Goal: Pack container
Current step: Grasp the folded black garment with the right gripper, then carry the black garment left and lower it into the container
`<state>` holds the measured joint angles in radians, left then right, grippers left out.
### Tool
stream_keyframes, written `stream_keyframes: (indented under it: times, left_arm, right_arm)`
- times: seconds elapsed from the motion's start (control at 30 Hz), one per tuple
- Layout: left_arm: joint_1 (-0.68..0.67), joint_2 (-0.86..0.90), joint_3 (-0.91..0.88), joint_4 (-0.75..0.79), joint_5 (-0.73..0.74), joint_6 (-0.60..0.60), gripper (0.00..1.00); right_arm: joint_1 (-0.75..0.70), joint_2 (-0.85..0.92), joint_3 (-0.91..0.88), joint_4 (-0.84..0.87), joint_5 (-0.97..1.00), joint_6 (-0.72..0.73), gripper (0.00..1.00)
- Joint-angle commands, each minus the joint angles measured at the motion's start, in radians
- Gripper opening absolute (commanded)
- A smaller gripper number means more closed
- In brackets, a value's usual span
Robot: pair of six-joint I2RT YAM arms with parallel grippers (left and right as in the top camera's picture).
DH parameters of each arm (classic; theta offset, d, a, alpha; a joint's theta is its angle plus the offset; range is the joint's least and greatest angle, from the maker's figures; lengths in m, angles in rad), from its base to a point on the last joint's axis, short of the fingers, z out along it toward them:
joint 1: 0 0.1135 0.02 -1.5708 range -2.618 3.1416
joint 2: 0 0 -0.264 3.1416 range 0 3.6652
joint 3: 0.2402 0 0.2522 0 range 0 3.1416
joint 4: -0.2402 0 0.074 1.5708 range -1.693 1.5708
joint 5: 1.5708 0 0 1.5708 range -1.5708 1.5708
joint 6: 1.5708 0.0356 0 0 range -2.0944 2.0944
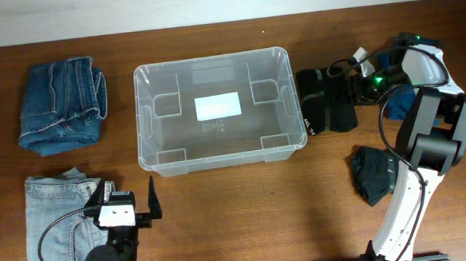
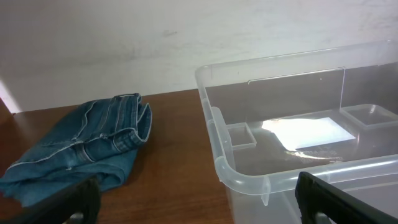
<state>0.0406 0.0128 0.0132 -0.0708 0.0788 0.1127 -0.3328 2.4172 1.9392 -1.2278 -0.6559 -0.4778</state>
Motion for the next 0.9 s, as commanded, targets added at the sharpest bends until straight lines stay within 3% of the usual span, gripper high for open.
stream_keyframes:
  times: [0.0,0.2,0.4,0.8,0.87]
  left_arm:
    - [0.002,-0.006,-0.004,-0.002,0.011,0.009,0.99]
    - [0.002,-0.006,-0.004,-0.002,0.011,0.009,0.99]
    - [0.002,-0.006,-0.004,-0.002,0.011,0.009,0.99]
    - [0.002,-0.006,-0.004,-0.002,0.011,0.009,0.99]
    - [0.002,-0.006,-0.004,-0.002,0.011,0.009,0.99]
  right_arm:
    - [0.006,0.045,-0.011,0.005,0.027,0.025,0.44]
    - [0.000,0.045,0.008,-0.006,-0.028,0.076,0.24]
    - [-0.013,0.042,0.081,-0.081,-0.182,0.076,0.13]
    - [-0.027,0.020,0.533,-0.472,-0.318,0.077,0.06]
    - [-0.023,-0.018,0.608,-0.471,-0.321,0.186,0.04]
